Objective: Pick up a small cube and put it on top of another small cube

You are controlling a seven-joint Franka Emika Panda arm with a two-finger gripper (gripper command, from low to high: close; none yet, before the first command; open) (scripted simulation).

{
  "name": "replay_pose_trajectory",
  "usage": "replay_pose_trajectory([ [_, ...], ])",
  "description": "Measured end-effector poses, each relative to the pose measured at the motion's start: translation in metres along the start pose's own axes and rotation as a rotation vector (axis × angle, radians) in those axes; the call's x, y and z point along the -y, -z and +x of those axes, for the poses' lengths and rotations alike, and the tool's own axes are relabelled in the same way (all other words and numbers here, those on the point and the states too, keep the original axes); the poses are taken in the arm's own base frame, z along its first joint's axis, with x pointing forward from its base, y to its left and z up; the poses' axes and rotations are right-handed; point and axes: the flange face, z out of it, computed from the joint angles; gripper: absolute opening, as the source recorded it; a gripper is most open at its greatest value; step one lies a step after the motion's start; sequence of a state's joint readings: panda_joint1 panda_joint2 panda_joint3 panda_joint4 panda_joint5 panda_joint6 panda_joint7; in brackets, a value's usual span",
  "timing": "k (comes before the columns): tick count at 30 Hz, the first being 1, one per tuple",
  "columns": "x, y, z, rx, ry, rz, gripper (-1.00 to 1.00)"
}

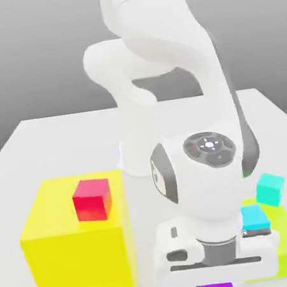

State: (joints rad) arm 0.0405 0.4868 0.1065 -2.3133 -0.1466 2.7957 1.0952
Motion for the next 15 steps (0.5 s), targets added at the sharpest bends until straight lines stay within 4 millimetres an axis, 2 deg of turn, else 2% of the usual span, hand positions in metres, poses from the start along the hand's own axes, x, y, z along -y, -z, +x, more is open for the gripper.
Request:
replay_pose_trajectory([
  [2, 0.001, 0.014, 0.000, 0.001, 0.000, 0.000, -1.00],
  [5, 0.000, 0.052, 0.000, 0.001, 0.000, 0.000, -1.00],
  [7, 0.020, 0.069, -0.009, -0.013, 0.081, 0.019, -1.00],
  [11, 0.050, 0.108, -0.077, -0.034, 0.350, 0.031, -1.00],
  [15, 0.044, 0.138, -0.145, -0.036, 0.557, 0.018, -1.00],
])
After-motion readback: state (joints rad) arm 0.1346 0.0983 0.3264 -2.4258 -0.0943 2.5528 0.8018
